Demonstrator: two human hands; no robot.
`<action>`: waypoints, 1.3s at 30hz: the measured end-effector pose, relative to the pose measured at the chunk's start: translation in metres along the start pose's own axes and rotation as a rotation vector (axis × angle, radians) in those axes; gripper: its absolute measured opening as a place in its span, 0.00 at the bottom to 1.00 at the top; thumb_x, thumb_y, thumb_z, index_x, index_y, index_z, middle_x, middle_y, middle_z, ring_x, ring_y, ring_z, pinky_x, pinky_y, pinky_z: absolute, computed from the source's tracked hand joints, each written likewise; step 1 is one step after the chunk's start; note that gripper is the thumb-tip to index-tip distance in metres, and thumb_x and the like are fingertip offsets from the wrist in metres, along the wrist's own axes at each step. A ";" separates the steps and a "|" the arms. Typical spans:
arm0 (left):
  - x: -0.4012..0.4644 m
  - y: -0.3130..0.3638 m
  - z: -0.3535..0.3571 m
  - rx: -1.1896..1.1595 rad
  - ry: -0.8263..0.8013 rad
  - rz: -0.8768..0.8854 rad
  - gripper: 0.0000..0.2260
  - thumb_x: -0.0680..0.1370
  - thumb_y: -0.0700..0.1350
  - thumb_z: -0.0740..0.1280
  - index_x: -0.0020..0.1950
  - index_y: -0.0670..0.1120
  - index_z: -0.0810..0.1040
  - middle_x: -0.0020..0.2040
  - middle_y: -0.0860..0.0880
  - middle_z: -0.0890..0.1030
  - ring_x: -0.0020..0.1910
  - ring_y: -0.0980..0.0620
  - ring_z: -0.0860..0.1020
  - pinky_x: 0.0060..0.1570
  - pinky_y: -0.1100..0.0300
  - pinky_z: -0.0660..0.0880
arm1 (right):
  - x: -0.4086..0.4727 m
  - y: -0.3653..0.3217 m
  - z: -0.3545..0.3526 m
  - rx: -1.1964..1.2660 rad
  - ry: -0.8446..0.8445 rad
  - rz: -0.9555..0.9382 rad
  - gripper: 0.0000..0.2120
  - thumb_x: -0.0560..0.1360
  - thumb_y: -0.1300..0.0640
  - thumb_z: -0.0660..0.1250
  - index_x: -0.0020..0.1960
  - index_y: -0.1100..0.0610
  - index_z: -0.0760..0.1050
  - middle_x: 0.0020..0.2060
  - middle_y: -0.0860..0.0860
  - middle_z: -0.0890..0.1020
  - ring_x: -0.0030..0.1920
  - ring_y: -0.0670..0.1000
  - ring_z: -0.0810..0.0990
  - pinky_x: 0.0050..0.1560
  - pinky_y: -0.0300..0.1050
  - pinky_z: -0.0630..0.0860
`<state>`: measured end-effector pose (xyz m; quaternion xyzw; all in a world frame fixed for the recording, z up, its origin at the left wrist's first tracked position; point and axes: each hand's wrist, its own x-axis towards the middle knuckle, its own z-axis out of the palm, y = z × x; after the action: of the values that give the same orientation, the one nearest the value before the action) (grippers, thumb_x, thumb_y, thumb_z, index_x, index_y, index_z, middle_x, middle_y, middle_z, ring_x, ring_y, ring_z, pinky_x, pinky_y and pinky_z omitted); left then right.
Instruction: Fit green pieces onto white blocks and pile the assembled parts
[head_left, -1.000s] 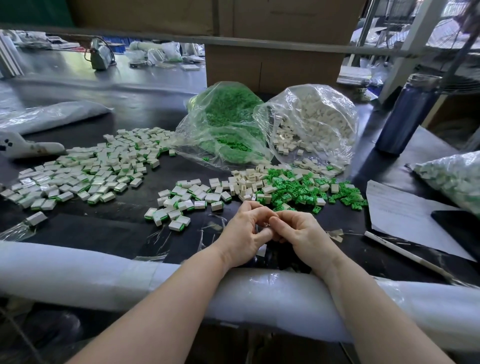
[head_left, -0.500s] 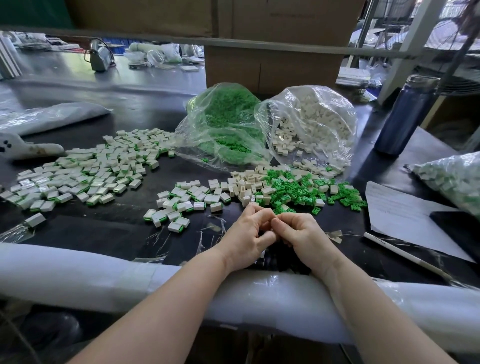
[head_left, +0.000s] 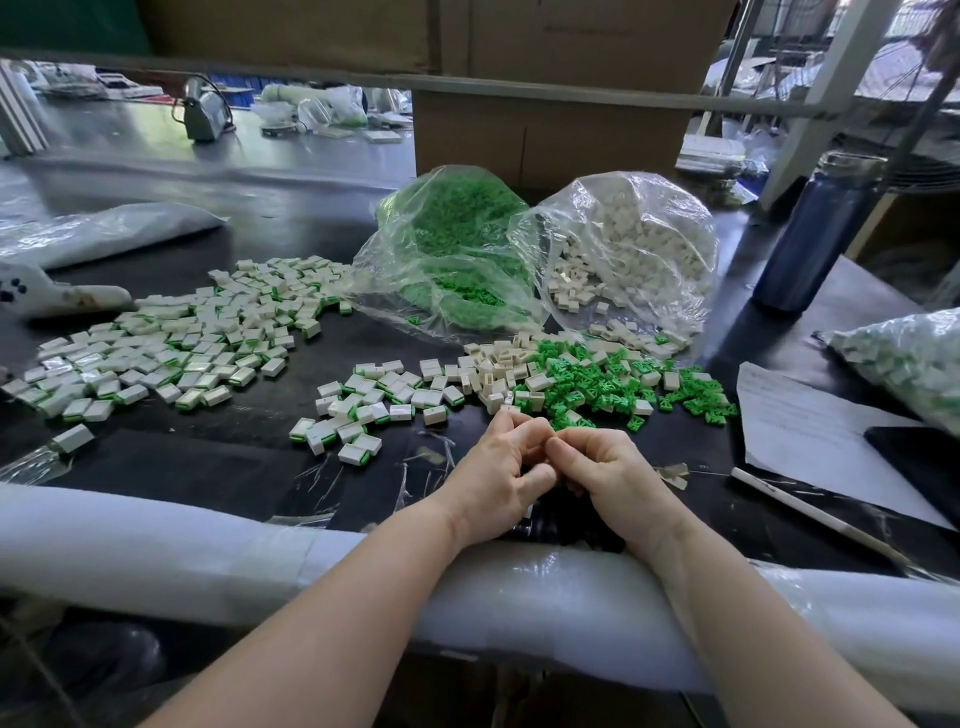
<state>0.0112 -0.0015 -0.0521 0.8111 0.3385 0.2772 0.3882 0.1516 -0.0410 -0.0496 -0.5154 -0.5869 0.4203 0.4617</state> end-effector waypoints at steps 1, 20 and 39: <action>0.000 0.000 0.000 0.000 -0.001 0.001 0.08 0.75 0.36 0.62 0.44 0.50 0.70 0.51 0.48 0.66 0.47 0.53 0.68 0.52 0.63 0.67 | 0.000 0.001 -0.001 0.010 0.003 -0.004 0.11 0.78 0.63 0.61 0.43 0.66 0.80 0.28 0.54 0.74 0.27 0.42 0.68 0.29 0.32 0.65; 0.000 0.000 0.002 -0.019 -0.037 -0.031 0.03 0.69 0.48 0.59 0.40 0.56 0.67 0.49 0.50 0.66 0.48 0.55 0.68 0.55 0.61 0.68 | 0.001 0.004 0.000 0.039 0.017 -0.002 0.11 0.78 0.63 0.61 0.41 0.65 0.80 0.25 0.45 0.76 0.27 0.41 0.71 0.30 0.33 0.67; 0.001 -0.001 0.002 -0.015 -0.024 -0.001 0.07 0.71 0.44 0.61 0.39 0.57 0.67 0.50 0.49 0.66 0.48 0.53 0.68 0.54 0.60 0.69 | 0.000 0.001 0.002 0.092 0.012 0.030 0.11 0.77 0.63 0.61 0.42 0.67 0.78 0.33 0.58 0.76 0.35 0.53 0.72 0.36 0.44 0.69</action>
<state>0.0129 -0.0013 -0.0537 0.8112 0.3322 0.2697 0.3985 0.1503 -0.0405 -0.0511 -0.5052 -0.5563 0.4505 0.4820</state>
